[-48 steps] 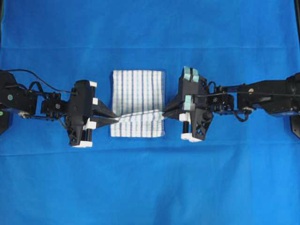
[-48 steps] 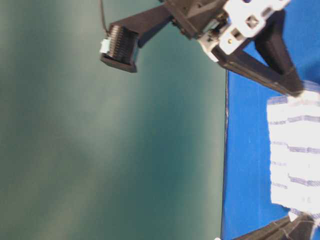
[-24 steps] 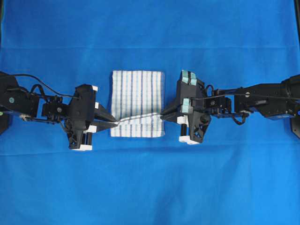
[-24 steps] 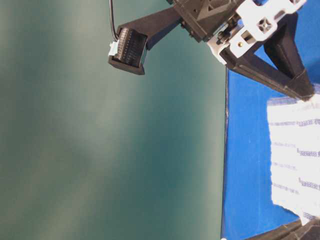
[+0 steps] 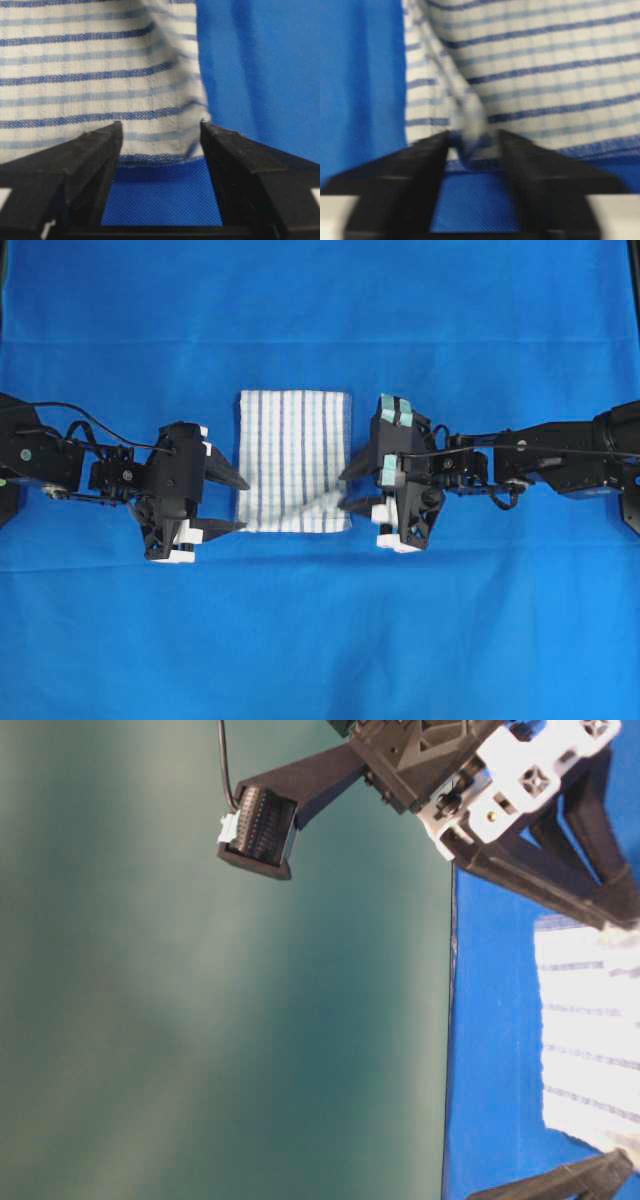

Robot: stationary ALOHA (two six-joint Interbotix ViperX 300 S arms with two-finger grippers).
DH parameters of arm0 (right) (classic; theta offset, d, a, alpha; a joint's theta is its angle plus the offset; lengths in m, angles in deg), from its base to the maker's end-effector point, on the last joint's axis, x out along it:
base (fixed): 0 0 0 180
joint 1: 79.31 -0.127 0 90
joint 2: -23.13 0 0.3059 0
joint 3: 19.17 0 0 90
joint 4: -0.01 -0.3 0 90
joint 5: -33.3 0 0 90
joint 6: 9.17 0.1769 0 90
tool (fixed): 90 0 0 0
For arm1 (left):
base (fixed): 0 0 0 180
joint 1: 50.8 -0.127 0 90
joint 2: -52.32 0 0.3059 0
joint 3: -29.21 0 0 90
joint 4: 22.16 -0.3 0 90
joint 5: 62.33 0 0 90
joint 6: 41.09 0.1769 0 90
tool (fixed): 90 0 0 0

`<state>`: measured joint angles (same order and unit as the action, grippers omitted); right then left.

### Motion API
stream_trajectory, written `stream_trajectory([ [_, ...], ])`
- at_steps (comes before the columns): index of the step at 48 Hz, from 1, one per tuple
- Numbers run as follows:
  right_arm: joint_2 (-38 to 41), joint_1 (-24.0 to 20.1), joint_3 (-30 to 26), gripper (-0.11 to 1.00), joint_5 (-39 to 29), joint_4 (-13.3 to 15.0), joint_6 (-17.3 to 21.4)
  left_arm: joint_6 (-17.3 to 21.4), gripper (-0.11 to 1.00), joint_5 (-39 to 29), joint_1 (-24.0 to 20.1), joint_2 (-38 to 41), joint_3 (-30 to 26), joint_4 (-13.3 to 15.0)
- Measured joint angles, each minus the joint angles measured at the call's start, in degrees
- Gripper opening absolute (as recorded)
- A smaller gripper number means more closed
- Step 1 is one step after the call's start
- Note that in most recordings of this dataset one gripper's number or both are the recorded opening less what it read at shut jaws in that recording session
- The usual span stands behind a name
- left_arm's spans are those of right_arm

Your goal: Fold a vertical towel.

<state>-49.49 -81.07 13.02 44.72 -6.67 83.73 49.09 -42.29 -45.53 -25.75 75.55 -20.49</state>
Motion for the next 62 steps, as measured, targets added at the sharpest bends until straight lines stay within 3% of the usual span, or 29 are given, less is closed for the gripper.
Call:
stream_trajectory([
  [2,0.00,-0.18,-0.18,0.68,-0.26,0.00,0.00,0.18,0.60,-0.09,0.00,0.00,0.00,0.00],
  [8,-0.97,-0.70,-0.70,0.60,-2.29,0.09,0.00,0.18,0.58,-0.88,0.00,-0.79,-0.18,-0.09],
  [18,-8.35,-1.49,-1.05,0.62,-8.61,0.00,-0.09,0.26,0.58,-6.15,0.00,-7.82,-0.35,0.00],
  [28,-18.54,-1.49,-0.44,0.62,-12.48,2.29,-0.53,0.79,0.58,-12.57,0.00,-19.69,-0.18,0.00],
  [37,-27.95,-0.53,1.67,0.62,-14.33,4.48,-0.53,0.88,0.58,-14.06,0.00,-32.26,2.02,0.00],
  [46,-38.67,1.49,6.50,0.62,-14.94,4.92,-0.53,0.88,0.58,-15.56,-1.14,-45.44,5.89,0.00],
  [62,-60.47,3.78,14.94,0.61,-19.86,5.98,-0.53,1.41,0.58,-28.65,-5.54,-64.51,9.93,0.00],
])
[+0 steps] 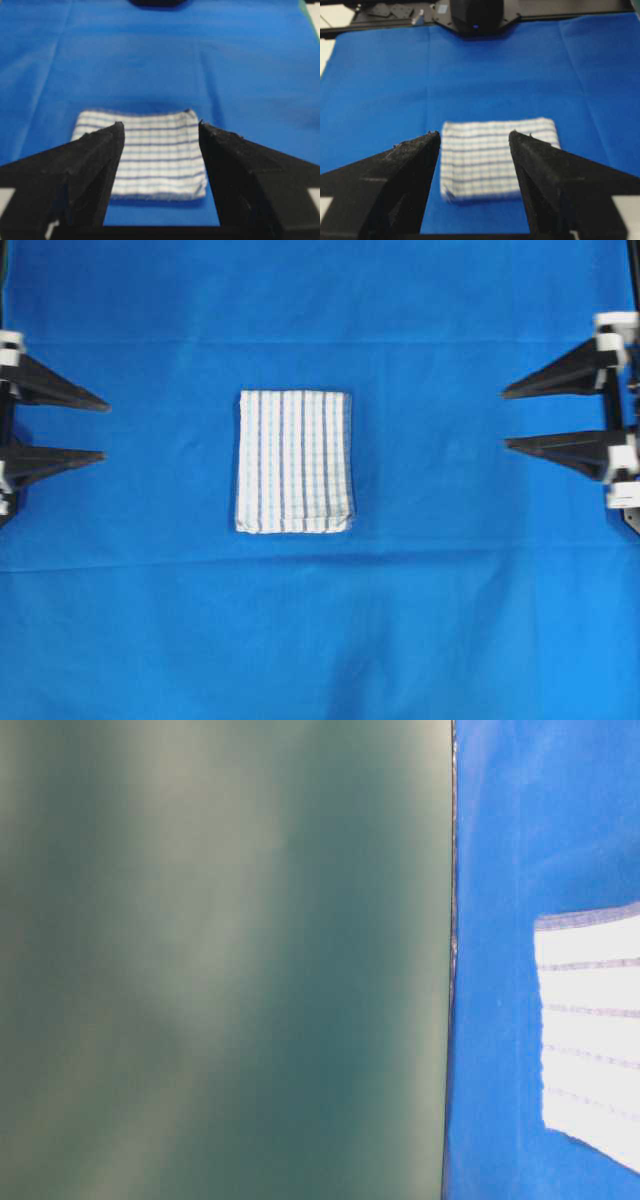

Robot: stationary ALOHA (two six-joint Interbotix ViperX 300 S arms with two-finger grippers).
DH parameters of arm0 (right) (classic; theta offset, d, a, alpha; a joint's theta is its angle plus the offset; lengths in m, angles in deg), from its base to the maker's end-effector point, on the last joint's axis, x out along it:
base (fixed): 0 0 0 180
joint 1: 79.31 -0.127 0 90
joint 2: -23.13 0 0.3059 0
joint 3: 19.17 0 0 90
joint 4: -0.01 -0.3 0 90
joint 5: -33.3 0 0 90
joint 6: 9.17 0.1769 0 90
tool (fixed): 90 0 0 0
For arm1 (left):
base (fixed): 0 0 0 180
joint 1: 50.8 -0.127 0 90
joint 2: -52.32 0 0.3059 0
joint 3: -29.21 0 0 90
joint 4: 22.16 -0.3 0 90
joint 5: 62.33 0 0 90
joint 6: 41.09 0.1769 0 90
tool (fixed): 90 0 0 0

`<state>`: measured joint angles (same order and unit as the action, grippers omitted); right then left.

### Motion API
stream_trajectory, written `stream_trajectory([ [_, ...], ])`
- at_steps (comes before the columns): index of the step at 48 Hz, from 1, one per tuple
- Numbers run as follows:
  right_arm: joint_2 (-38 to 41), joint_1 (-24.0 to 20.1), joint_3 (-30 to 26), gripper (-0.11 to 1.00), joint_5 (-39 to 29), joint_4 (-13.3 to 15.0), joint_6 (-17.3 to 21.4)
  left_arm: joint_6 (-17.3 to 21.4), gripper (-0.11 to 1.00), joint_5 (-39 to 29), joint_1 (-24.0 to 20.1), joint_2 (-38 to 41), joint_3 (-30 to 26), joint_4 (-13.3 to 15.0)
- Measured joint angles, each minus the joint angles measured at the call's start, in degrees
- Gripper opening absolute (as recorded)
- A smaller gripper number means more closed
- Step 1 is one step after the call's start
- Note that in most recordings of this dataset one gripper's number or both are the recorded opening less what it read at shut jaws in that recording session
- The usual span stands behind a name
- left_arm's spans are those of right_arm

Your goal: Fold a vertical towel.

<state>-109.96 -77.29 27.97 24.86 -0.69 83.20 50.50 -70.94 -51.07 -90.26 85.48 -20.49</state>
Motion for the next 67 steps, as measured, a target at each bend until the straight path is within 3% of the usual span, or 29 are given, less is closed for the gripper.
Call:
stream_trajectory([
  [12,-14.77,3.60,11.07,0.61,-0.18,0.00,0.35,0.09,0.58,-5.71,-0.18,-11.25,5.54,0.00],
  [21,-19.25,4.48,16.00,0.61,0.18,-1.58,0.88,-0.53,0.58,-5.98,-0.79,-14.06,8.53,0.00],
  [67,-17.14,4.57,17.49,0.61,1.58,-2.46,2.11,-1.14,0.58,-5.80,-1.05,-14.24,9.05,-0.09],
])
